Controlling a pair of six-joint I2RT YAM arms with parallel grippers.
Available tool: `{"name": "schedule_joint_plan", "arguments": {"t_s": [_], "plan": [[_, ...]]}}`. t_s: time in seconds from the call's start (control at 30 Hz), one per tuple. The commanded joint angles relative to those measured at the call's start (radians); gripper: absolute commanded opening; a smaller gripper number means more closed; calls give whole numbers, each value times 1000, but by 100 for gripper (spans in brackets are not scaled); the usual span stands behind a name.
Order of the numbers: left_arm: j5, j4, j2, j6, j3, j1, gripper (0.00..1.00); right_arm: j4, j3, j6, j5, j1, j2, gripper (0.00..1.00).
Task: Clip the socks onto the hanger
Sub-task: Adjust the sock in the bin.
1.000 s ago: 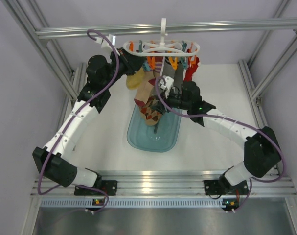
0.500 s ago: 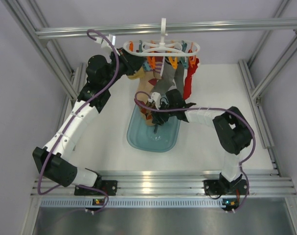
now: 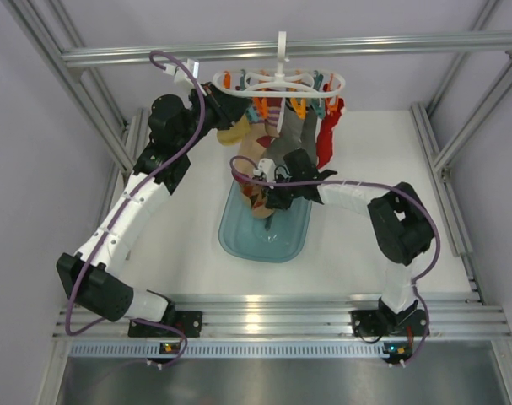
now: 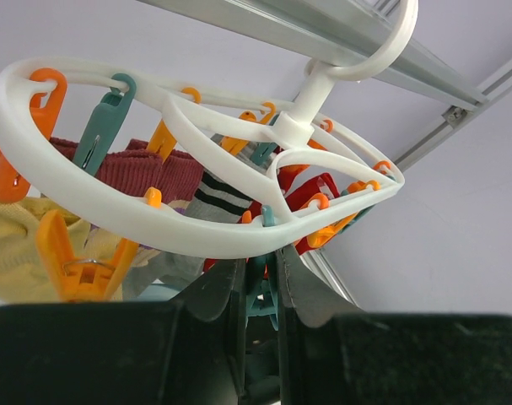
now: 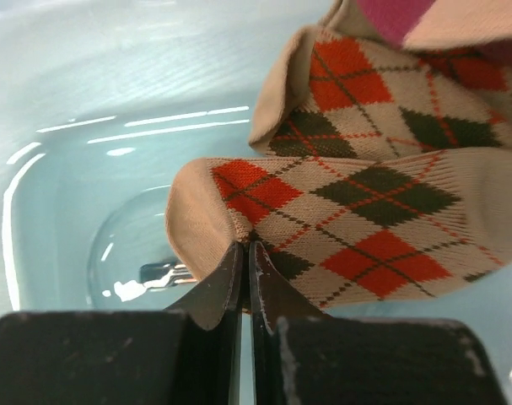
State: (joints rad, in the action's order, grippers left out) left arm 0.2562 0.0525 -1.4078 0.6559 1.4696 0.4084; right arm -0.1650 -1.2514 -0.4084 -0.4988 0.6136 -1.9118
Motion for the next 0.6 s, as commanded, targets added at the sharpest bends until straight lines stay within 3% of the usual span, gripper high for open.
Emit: {"name": "schedule_joint_plan", "arguments": {"t_s": [0.0, 0.27, 0.57], "plan": [[6, 50, -2, -4, 15, -3, 0, -8, -39, 8, -82, -20, 170, 0], [-3, 41, 4, -10, 14, -5, 0, 74, -74, 187, -202, -80, 370, 0], [-1, 38, 3, -9, 23, -5, 0, 157, -80, 350, -265, -80, 473, 0]]}}
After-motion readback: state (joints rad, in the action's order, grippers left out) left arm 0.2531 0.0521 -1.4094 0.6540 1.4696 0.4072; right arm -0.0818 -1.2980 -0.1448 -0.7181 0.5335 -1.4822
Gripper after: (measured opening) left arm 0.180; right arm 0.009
